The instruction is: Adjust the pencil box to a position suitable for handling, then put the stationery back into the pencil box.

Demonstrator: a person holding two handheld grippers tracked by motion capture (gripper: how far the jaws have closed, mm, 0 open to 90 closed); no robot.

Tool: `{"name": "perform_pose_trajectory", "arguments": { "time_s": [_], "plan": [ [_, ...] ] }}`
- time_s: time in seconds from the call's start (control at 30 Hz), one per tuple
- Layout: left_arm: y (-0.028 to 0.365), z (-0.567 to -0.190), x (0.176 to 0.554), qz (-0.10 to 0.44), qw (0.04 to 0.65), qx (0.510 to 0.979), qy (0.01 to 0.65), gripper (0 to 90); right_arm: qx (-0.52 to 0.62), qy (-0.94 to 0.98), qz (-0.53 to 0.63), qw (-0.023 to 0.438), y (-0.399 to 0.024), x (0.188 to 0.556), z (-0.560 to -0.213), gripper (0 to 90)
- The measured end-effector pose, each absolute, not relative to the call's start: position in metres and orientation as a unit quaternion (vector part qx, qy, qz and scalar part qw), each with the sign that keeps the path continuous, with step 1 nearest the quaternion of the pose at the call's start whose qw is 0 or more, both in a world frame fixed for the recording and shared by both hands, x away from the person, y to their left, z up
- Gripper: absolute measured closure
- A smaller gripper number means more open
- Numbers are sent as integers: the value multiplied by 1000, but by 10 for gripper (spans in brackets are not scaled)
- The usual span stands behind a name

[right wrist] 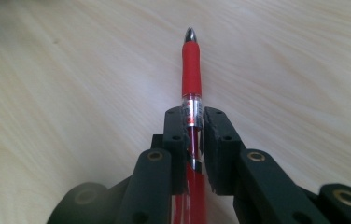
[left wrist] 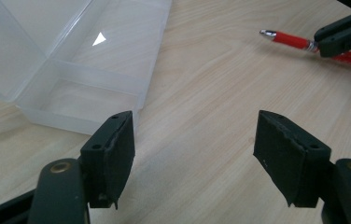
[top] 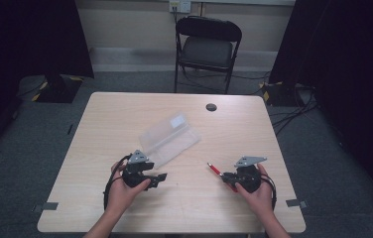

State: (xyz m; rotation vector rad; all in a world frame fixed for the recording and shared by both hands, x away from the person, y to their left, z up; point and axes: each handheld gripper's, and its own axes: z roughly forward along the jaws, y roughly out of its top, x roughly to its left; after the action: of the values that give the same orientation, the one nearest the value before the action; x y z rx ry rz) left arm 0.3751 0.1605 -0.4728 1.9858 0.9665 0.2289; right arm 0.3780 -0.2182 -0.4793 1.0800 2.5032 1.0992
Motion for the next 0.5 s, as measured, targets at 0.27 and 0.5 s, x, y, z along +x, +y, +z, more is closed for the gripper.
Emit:
{"name": "perform_pose_trajectory", "arguments": {
  "time_s": [0.27,0.5],
  "plan": [
    [166,-476,373,92,442,801,392,276,327,861,384,63,-186,377,-483,800],
    [165,-476,371,95,441,803,390,255,298,869,392,43,-174,379,-483,800]
  ]
}}
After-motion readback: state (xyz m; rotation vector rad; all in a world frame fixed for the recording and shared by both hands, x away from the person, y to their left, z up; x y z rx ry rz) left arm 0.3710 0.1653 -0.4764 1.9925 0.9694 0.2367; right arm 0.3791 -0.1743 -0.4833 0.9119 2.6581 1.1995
